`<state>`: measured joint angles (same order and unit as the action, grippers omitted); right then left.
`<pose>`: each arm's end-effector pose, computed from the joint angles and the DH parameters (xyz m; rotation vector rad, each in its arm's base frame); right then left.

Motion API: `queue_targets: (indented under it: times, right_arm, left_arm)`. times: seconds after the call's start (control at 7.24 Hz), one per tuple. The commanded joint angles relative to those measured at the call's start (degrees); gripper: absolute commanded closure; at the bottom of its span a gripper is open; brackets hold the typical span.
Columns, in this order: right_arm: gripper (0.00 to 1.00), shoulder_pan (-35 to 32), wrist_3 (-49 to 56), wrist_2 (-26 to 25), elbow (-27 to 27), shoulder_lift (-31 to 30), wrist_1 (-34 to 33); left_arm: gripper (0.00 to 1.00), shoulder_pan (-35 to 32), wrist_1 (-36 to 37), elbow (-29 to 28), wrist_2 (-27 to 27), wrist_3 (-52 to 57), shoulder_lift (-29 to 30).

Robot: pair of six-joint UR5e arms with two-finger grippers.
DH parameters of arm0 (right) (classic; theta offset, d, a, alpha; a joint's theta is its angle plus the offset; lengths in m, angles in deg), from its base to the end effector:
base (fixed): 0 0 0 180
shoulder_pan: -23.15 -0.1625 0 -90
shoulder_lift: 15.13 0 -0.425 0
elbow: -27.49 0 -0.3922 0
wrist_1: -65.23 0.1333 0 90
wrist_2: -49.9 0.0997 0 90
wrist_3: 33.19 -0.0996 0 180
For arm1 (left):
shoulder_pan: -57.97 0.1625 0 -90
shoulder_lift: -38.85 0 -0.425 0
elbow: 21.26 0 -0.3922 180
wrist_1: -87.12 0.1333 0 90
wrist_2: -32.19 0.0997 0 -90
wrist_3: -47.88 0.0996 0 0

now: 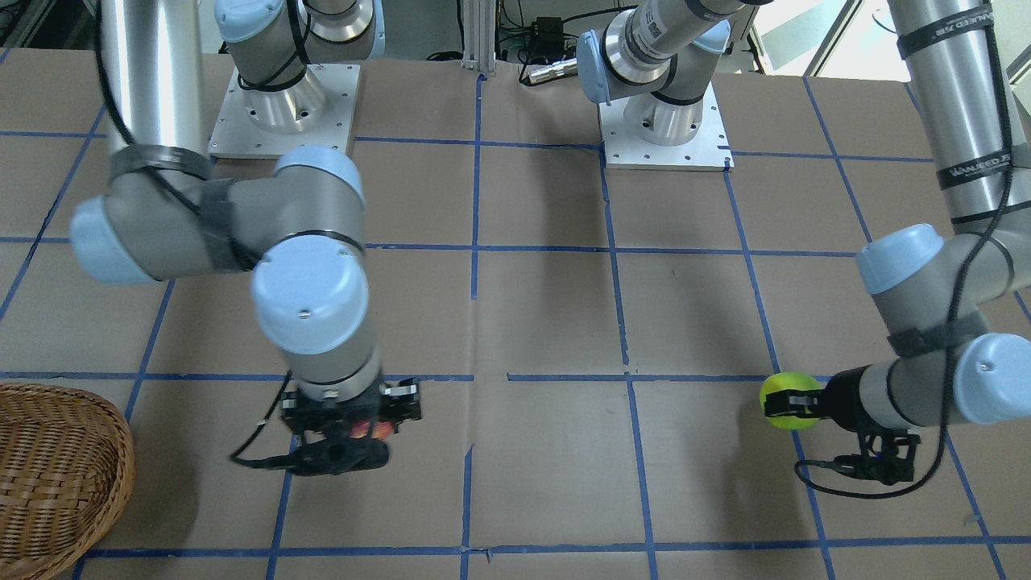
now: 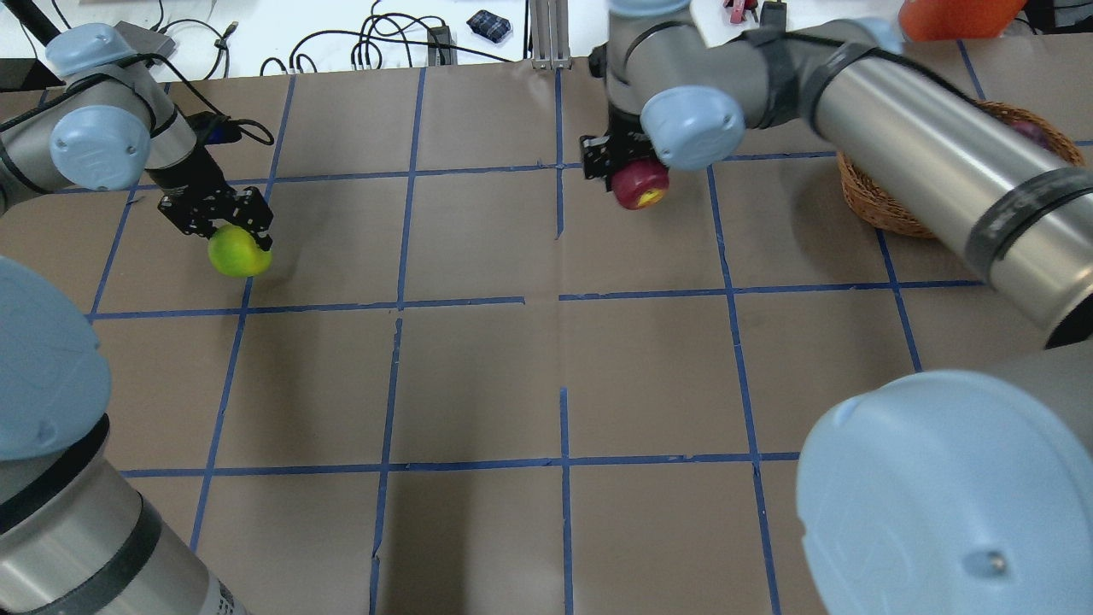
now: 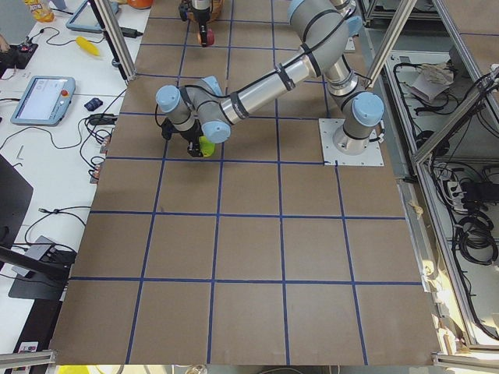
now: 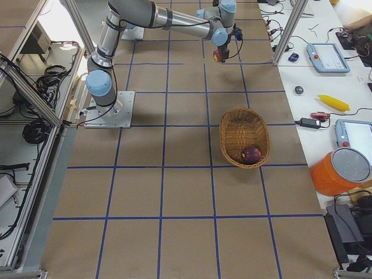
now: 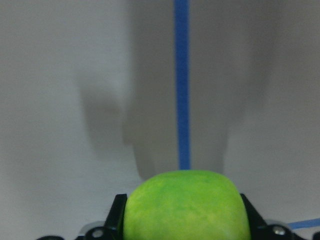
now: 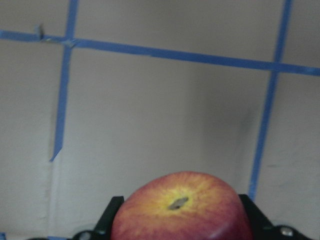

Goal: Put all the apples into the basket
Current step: 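Carry the red apple to the basket while left carries green apple centerward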

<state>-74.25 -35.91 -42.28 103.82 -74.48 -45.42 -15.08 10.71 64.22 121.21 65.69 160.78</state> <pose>0.2183 -0.6751 0.3206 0.1250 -3.1051 0.1044 0.0592 -0.6573 0.2221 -0.0196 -3.0341 -0.3432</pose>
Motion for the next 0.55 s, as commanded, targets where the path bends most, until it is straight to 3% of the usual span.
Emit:
queue_targets:
  times: [0.0,0.14,0.41]
  right_arm:
    - [1.00,12.53,2.96,-0.20,-4.95,-0.51,3.16]
    - [1.00,17.02,8.03,-0.37,-4.70,0.19,2.64]
    - [1.00,26.07,20.06,-0.20,-4.87,3.34,1.50]
  left_arm:
    - [0.84,-11.45,0.12,4.69,-2.18,-16.87,-4.93]
    - [0.84,-17.60,0.47,4.53,-3.66,-26.16,-5.73]
    - [0.84,-27.63,8.52,5.13,-4.55,-46.02,-3.47]
